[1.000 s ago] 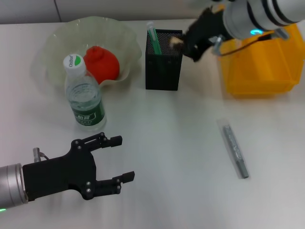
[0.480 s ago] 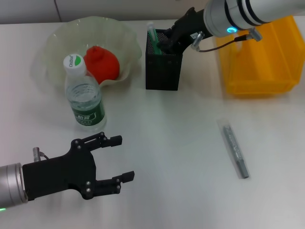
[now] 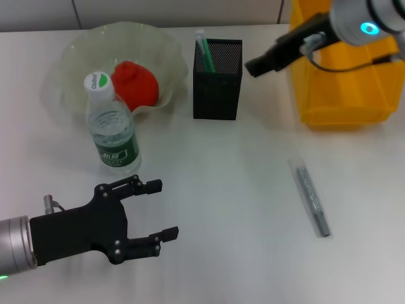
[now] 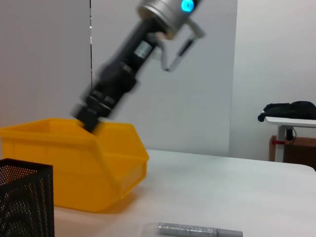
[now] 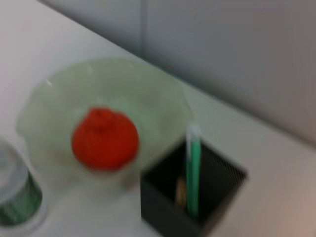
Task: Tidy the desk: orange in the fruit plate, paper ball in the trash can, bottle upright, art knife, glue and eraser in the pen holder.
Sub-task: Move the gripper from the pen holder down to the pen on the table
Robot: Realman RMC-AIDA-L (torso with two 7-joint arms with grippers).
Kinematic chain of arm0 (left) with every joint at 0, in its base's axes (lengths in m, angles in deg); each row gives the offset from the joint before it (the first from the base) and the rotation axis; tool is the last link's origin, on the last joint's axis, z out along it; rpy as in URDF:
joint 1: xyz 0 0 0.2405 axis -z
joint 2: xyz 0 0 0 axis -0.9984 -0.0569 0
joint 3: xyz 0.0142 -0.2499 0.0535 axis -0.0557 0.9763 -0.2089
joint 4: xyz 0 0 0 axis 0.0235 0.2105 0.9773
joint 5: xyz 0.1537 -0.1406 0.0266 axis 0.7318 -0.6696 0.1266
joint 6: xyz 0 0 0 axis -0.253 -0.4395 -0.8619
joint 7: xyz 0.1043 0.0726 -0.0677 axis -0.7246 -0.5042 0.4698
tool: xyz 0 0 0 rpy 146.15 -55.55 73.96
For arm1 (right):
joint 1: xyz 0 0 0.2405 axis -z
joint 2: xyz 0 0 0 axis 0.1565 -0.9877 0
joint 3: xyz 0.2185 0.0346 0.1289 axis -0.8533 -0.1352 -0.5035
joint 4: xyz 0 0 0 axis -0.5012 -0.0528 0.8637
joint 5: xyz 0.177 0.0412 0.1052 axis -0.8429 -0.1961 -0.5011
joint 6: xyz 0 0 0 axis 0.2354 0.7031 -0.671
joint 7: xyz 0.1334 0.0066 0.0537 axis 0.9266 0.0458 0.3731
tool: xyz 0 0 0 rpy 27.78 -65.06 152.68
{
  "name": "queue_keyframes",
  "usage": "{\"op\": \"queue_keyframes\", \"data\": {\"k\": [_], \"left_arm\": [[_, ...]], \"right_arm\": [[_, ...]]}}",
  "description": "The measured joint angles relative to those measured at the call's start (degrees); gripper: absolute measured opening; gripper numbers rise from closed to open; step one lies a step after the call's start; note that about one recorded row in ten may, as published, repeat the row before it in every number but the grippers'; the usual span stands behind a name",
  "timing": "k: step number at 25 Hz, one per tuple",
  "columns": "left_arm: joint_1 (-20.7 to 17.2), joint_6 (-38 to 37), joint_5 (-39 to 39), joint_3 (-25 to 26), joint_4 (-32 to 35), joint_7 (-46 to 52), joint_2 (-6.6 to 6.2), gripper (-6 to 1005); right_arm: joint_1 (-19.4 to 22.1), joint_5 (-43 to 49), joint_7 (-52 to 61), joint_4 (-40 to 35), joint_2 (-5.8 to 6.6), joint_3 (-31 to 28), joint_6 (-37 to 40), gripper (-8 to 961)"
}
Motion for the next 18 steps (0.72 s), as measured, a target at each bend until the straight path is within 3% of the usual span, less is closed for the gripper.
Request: {"op": "queue_keyframes", "data": {"k": [4,9,18], "left_arm": [[0.37,-0.01,0.00,0.00,0.00,0.05,-0.03,798],[0.61,-0.26,0.00,0.00,0.01,0.03,-0.05,797],[0.78,-0.29,0.07,-0.41,0.02,0.03,0.00,795]], "right_arm": [[5.66,1.05,4.36,-4.35,-0.18,2.19,3.45,693],[10.08,0.97,5.87,0.27,-0.20,6.12,1.09,840],[11.32,0.81,6.18,7.06,-0.24,8.47,-2.08,839]]}}
